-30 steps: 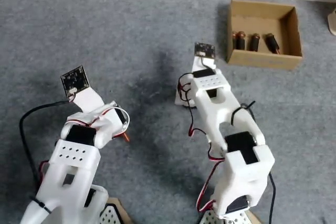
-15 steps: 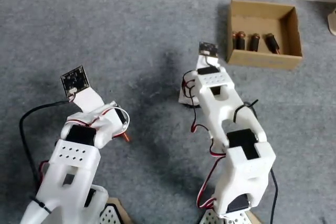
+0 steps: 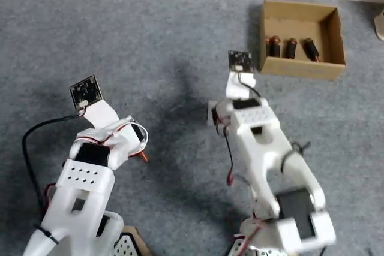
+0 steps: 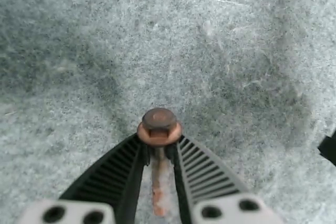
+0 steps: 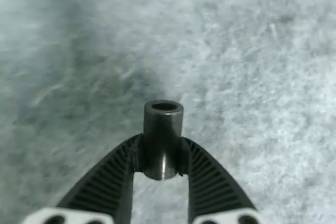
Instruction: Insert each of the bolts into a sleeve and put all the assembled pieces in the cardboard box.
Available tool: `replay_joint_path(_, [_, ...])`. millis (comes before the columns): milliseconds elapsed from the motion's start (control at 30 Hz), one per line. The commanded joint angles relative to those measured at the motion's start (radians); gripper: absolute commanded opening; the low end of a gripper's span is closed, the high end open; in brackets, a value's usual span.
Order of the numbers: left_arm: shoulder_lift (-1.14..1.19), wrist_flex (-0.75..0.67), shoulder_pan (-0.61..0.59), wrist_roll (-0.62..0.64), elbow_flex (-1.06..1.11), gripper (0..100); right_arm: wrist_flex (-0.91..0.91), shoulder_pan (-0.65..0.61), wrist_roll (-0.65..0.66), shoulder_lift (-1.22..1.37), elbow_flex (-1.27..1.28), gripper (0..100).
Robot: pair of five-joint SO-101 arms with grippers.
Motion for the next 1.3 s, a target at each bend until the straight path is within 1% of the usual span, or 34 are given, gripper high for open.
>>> replay_joint_path(0, [0.004,-0.003,-0.005,0.0,-0.008,1,-0.099,-0.012,0.026,-0.216,0.104,0.4])
replay_joint_path(267, [-0.001,-0.015,-0.004,0.006,-0.01,1,-0.236,-0.031,0.157,-0.516,0.409,0.4])
replay_joint_path(433, [-0.001,-0.107,-0.007,0.008,-0.01,1,-0.245,-0.033,0.166,-0.737,0.539,0.4])
replay_joint_path(633, [-0.002,-0.176,-0.004,0.0,-0.021,1,-0.24,-0.031,0.166,-1.043,0.704,0.4])
replay_joint_path(733, [-0.002,-0.192,0.004,0.0,-0.07,1,-0.24,-0.031,0.169,-1.188,0.78,0.4])
replay_joint_path(833, [-0.002,-0.192,0.031,0.0,-0.143,1,-0.24,-0.033,0.241,-1.32,0.868,0.4])
replay_joint_path(1100, [-0.002,-0.193,0.148,0.0,-0.334,1,-0.243,-0.133,0.359,-1.649,1.029,0.4])
replay_joint_path(1167, [-0.002,-0.195,0.171,0.0,-0.374,1,-0.245,-0.14,0.376,-1.689,1.055,0.4])
replay_joint_path(1267, [-0.002,-0.195,0.202,0.002,-0.412,1,-0.246,-0.139,0.382,-1.662,1.061,0.5])
